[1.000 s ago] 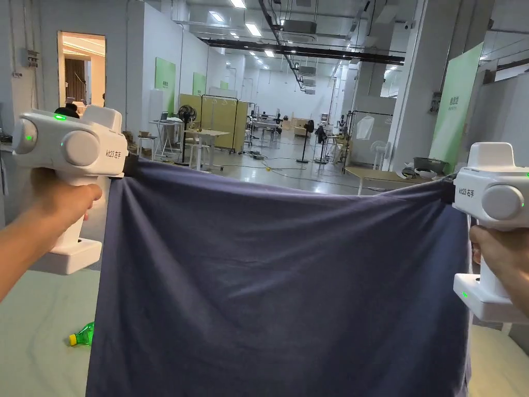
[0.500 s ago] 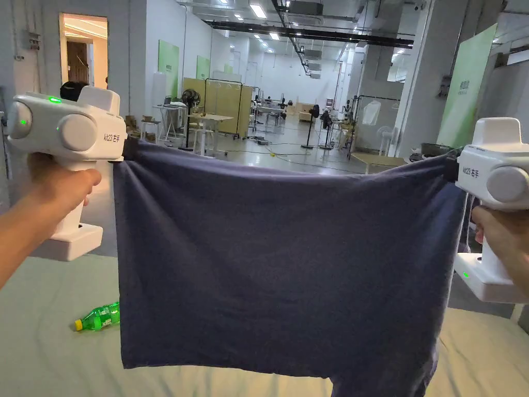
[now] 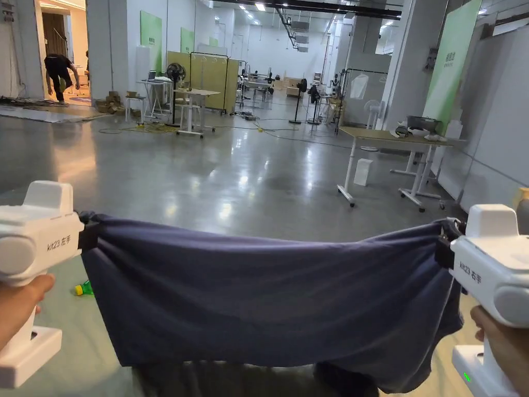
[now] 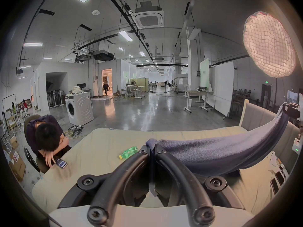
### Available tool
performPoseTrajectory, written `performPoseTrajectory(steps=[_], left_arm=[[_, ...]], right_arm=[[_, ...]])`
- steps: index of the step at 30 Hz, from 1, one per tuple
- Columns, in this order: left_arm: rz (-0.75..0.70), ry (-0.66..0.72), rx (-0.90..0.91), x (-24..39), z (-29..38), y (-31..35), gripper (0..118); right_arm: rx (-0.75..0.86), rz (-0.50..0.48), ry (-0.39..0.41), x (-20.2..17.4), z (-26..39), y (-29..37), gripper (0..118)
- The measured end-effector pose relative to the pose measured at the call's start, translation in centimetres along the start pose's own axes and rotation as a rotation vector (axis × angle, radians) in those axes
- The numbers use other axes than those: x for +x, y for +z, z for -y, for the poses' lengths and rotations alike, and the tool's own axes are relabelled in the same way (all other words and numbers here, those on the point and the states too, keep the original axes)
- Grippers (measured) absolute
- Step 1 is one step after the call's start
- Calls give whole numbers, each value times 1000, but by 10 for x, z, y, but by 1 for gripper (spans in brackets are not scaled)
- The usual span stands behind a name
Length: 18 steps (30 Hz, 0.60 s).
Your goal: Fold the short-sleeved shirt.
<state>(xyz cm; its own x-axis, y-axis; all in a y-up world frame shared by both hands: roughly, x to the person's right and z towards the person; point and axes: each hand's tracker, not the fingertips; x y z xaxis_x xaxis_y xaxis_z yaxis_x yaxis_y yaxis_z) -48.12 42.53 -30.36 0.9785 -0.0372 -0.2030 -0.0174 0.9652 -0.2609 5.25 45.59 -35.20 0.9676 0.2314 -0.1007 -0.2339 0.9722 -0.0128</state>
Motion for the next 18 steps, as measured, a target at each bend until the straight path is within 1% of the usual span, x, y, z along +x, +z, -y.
performPoseTrajectory(steps=[4, 7, 9, 12, 16, 17, 18], left_arm=[[20, -3, -28, -2, 36, 35, 4], [28, 0, -73, -3, 69, 58, 4], [34, 1, -111, -2, 94, 74, 4], [33, 6, -188, -1, 134, 95, 4], [26, 4, -307, -2, 184, 117, 4], [31, 6, -336, -1, 194, 121, 4], [36, 11, -379, -1, 206, 125, 4]], right_arm=[[-22, -9, 10, -1, 33, 49, 2], [-88, -41, 24, -8, 62, 84, 2], [-149, -54, 21, -13, 83, 101, 2], [-226, -76, 38, -22, 115, 131, 2], [-383, -109, 19, -29, 161, 161, 2], [-401, -110, 43, -29, 172, 164, 2], [-432, -117, 46, -31, 184, 171, 2]])
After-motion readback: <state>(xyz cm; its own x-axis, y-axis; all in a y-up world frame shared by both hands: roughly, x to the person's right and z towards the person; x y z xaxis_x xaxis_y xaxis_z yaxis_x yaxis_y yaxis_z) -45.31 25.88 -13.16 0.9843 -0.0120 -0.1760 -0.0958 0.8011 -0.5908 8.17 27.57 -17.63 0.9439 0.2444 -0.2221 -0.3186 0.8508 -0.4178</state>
